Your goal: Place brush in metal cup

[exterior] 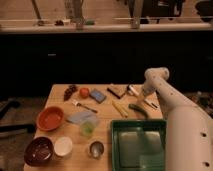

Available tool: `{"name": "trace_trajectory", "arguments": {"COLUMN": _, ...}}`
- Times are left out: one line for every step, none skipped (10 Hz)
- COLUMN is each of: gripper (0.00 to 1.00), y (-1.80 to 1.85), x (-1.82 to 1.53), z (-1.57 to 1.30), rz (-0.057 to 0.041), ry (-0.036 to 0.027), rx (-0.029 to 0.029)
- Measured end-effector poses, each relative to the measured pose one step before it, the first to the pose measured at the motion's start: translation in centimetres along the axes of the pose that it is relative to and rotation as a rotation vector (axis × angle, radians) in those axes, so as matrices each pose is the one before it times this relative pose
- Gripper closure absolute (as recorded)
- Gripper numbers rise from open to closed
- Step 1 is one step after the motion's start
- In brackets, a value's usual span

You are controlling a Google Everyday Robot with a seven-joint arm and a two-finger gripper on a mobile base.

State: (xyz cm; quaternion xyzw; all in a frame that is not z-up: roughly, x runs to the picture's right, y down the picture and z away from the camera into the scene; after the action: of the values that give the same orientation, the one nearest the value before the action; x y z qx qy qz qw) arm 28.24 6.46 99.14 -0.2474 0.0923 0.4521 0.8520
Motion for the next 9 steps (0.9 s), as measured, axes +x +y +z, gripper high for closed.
{"name": "trace_trajectory", "arguments": {"gripper": 0.86, "y": 0.159, "x": 0.158, "z": -0.106, "rz": -0.01234, "ry": 0.00702, "rx": -0.00475}}
{"name": "trace_trajectory", "arguments": {"gripper": 0.95, "y": 0.294, "x": -0.01, "z": -0.325, "rz": -0.01155, "ry": -0.00061, "rx": -0.00853}}
{"name": "trace_trajectory", "arguments": {"gripper": 1.0, "y": 0.48, "x": -0.059, "z": -0.451, "rz": -0.01413, "ry": -0.00156, "rx": -0.01058}}
{"name": "trace_trajectory", "arguments": {"gripper": 1.0, "y": 0.402, "x": 0.015, "z": -0.712, "rz": -0.015, "ry": -0.00398, "rx": -0.00745}}
{"name": "trace_trajectory", "arguments": {"gripper": 1.0, "y": 0.252, "x": 0.108, "z": -0.749, "rz": -0.01071, "ry": -0.0036, "rx": -0.00425}}
{"name": "trace_trajectory", "arguments": {"gripper": 1.0, "y": 0.262, "x": -0.008, "z": -0.661, "rz": -0.00808, "ry": -0.00737, "rx": -0.0045}}
{"name": "trace_trajectory", "arguments": {"gripper": 1.0, "y": 0.389, "x": -0.114, "z": -1.1, "rz": -0.01198, "ry": -0.01586, "rx": -0.00651}}
{"name": "trace_trajectory", "arguments": {"gripper": 1.0, "y": 0.268, "x": -0.024, "z": -0.782, "rz": -0.00805, "ry": -0.01201, "rx": -0.00462}}
{"name": "trace_trajectory", "arguments": {"gripper": 1.0, "y": 0.217, "x": -0.041, "z": -0.767, "rz": -0.00679, "ry": -0.011, "rx": -0.00286}}
